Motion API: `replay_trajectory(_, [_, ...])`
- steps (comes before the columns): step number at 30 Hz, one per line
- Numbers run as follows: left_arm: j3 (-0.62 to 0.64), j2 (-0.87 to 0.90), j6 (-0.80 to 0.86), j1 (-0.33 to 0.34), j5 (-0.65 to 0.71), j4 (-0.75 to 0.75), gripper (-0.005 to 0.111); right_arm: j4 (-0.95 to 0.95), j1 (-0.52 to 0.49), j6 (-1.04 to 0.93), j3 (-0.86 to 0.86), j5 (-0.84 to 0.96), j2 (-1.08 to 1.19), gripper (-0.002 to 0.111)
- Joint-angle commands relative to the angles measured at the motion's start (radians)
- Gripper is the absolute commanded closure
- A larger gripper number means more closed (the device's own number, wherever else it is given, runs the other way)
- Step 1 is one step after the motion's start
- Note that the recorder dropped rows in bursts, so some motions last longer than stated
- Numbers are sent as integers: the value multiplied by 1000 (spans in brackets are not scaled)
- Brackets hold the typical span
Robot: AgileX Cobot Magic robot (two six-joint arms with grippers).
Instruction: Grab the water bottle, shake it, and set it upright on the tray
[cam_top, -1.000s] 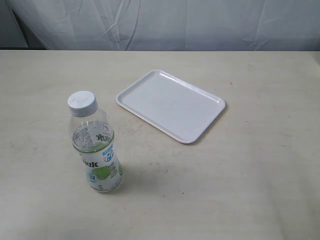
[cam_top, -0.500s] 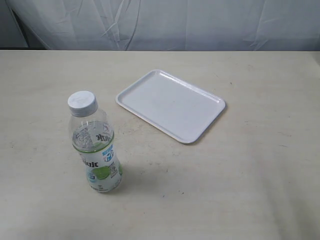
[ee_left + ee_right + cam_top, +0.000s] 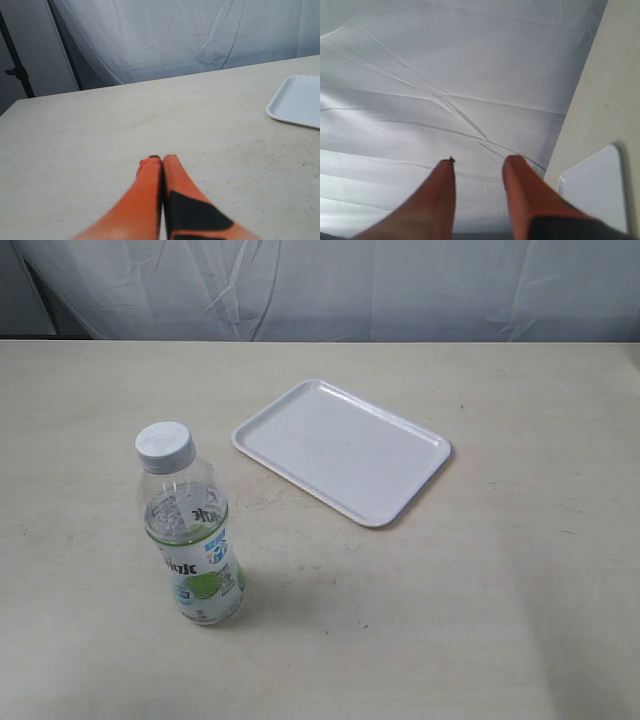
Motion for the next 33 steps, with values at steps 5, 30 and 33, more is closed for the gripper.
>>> replay_trajectory(5, [4, -5, 1, 0, -12, -10, 106, 70, -5, -192, -27, 230, -6, 107])
replay_trajectory(30, [4, -5, 1, 0, -12, -10, 106, 372, -5, -1543, -341, 758, 862, 109])
replay_trajectory(33, [4, -5, 1, 0, -12, -10, 106, 337, -5, -1457, -375, 624, 917, 109])
